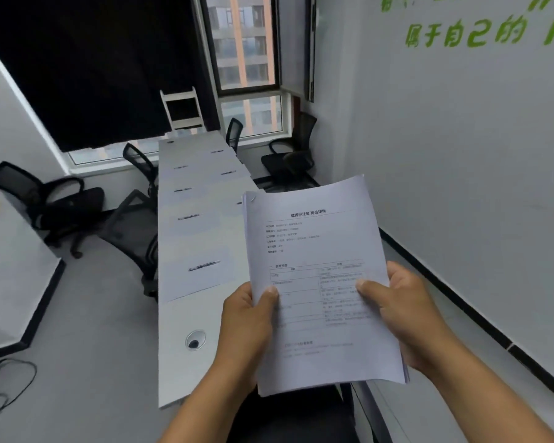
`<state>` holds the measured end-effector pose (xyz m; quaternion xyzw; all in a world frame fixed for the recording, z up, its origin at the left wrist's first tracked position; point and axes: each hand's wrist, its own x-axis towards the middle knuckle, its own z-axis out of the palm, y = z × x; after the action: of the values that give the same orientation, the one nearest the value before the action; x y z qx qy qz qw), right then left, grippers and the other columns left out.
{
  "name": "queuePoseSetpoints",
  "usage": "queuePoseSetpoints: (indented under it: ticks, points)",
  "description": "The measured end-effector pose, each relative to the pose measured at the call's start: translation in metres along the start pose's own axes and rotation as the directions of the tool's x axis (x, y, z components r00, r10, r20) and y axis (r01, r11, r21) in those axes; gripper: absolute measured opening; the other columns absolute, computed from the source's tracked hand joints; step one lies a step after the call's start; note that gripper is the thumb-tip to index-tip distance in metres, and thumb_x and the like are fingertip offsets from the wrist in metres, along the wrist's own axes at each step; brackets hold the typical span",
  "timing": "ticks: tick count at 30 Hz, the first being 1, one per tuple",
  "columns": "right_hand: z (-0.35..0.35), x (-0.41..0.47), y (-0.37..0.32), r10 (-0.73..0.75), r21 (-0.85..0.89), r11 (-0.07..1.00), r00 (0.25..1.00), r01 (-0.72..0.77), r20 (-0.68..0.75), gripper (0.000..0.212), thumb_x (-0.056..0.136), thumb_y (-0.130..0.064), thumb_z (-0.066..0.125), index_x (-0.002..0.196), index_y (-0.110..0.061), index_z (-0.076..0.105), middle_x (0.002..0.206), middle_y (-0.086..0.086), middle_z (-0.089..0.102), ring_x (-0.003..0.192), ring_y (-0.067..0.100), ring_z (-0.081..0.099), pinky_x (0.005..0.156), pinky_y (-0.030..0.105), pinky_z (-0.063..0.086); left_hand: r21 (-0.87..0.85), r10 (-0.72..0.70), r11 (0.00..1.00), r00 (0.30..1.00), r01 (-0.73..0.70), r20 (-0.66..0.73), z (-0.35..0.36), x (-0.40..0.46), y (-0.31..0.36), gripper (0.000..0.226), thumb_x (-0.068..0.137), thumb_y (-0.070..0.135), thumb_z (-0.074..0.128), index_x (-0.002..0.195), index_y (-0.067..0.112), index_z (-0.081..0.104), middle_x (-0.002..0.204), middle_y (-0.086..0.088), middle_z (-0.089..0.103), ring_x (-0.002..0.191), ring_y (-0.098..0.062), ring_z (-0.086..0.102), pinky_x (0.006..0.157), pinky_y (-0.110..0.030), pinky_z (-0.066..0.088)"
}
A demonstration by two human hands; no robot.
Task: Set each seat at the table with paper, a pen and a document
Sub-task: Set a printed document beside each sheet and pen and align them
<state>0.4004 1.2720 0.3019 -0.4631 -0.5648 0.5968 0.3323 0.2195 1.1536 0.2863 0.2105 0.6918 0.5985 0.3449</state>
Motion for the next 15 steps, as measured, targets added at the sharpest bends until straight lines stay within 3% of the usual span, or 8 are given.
queuePoseSetpoints:
  ticks: [9, 15]
  points:
    - [0.049, 0.043, 0.021, 0.067, -0.020, 0.998, 0.981, -0.065, 0.182, 0.020, 0.104, -0.003, 0.062, 0.114, -0.017, 0.074, 0.103, 0.001, 0.084, 0.093, 0.027, 0.082, 0.089, 0.057, 0.065, -0.027, -0.070, 0.997, 0.978, 0.066, -0.197, -0.033, 0.019, -0.025, 0.019, 0.114, 0.023, 0.058, 0.115, 0.024, 0.077, 0.102, 0.011, 0.085, 0.091, -0.011, 0.082, 0.084, -0.036, 0.066]
    - [0.090, 0.049, 0.042, 0.115, -0.050, 0.993, 0.973, -0.107, 0.202, 0.022, 0.105, -0.002, 0.061, 0.116, -0.017, 0.072, 0.105, 0.001, 0.084, 0.095, 0.027, 0.082, 0.086, 0.055, 0.065, -0.038, -0.116, 0.993, 0.974, 0.110, -0.196, -0.066, 0.038, -0.053, 0.019, 0.114, 0.023, 0.058, 0.115, 0.023, 0.077, 0.101, 0.011, 0.085, 0.090, -0.011, 0.083, 0.083, -0.037, 0.067]
